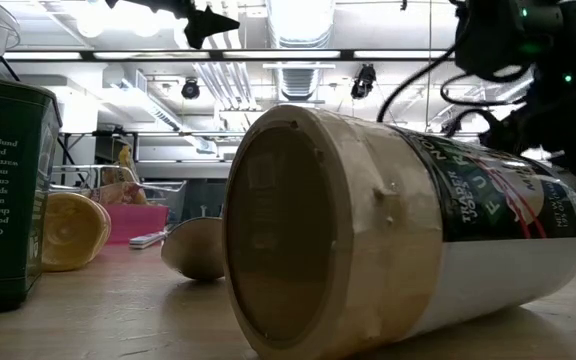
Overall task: Pick & Place Food Item
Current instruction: Put the orange noodle pack into the clear bin
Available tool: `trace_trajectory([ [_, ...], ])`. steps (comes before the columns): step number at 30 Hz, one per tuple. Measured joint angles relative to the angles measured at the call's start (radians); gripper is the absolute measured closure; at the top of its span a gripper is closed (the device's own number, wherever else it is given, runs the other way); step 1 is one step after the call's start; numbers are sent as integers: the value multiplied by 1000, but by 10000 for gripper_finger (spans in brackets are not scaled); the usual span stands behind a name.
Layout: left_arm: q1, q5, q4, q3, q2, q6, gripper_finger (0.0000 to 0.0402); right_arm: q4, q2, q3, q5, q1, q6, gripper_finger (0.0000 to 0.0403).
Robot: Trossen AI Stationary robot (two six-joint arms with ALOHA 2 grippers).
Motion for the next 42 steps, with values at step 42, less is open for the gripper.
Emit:
trace_trajectory([
  [42, 0, 0, 0, 0, 0, 0, 90, 876, -261, 64, 525, -342, -679, 383],
])
